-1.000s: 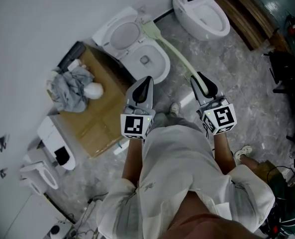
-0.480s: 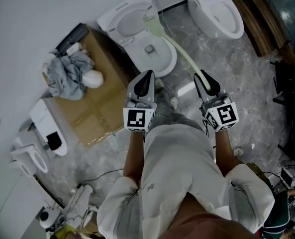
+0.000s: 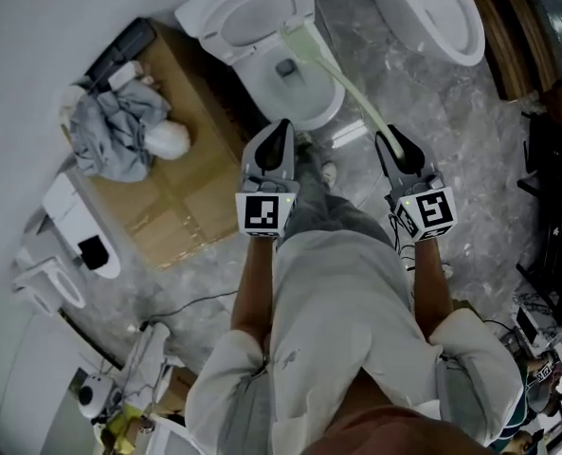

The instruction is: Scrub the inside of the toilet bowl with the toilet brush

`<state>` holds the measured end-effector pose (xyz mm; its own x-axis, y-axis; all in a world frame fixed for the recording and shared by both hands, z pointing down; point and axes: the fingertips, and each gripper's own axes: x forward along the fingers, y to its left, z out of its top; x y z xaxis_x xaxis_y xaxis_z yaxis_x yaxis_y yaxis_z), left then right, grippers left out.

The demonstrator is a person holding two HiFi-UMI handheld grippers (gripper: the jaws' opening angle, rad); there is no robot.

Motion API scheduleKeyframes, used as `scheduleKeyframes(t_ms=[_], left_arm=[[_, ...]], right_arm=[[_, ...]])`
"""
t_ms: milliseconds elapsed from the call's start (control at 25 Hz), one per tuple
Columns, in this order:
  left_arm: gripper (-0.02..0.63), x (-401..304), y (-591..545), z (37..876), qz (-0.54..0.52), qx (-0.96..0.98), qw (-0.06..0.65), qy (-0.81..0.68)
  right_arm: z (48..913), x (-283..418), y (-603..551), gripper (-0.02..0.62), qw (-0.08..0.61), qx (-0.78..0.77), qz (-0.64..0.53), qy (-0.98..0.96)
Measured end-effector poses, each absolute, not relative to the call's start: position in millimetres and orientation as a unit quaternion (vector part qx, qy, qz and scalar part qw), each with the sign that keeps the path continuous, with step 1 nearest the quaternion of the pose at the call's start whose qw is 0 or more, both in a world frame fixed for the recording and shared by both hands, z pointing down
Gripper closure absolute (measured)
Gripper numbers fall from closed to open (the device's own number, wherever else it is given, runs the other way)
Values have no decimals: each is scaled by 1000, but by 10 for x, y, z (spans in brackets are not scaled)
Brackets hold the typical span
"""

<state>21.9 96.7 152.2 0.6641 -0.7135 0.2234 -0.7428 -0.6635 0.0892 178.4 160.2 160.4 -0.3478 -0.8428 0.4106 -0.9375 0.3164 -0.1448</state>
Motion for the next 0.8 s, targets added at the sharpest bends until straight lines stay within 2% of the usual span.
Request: scheduleKeyframes(t_ms=[800], left_arm=[[589, -18, 163, 2835, 122, 878, 174, -429]], right_arm=[[2796, 1427, 693, 500, 222, 497, 234, -805]])
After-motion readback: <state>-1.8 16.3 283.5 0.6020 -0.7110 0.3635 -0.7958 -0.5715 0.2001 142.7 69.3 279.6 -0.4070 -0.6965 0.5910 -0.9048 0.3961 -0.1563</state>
